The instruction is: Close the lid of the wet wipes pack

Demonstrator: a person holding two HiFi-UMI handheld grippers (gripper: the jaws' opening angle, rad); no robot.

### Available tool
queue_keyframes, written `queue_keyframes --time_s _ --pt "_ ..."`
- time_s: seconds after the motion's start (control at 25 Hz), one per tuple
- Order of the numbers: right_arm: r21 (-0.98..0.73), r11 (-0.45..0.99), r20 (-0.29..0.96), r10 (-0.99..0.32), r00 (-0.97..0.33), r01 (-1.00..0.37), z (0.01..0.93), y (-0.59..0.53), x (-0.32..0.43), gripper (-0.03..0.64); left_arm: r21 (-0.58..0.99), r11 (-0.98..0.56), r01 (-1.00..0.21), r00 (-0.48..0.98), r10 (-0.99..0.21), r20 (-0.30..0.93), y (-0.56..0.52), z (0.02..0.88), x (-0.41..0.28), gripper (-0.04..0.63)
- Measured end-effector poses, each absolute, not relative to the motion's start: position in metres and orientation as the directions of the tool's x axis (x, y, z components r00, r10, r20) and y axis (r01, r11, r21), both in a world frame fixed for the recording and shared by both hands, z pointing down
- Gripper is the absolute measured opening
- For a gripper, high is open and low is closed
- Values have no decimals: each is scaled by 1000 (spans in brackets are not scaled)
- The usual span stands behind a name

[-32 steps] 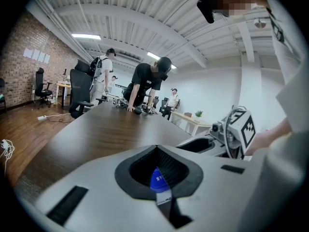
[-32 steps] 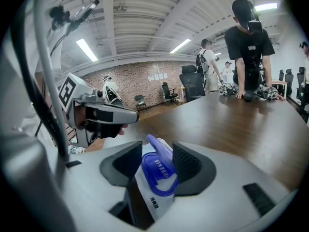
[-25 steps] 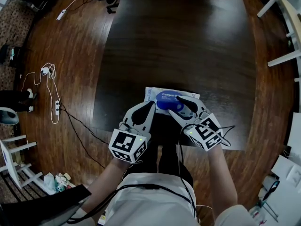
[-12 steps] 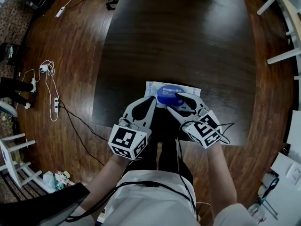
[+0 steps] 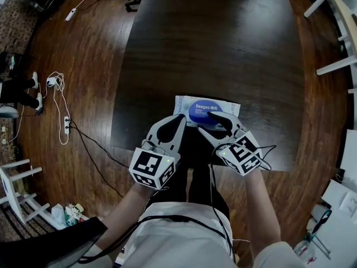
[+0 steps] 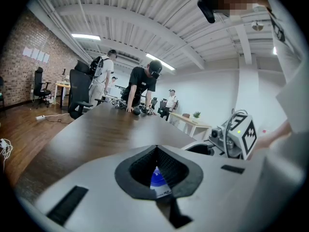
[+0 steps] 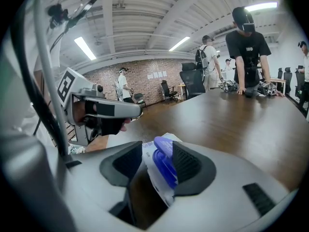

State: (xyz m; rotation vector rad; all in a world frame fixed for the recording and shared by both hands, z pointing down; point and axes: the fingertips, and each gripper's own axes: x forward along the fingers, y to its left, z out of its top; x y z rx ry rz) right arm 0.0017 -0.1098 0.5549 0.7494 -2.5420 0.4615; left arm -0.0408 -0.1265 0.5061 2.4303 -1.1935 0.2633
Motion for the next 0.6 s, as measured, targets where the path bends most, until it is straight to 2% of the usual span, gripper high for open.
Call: queue_keyframes --time_s 0.6 --pt "-185 797 576 -386 -720 -575 576 -103 1 181 293 -552 -781 625 -697 352 -128 509 -42 2"
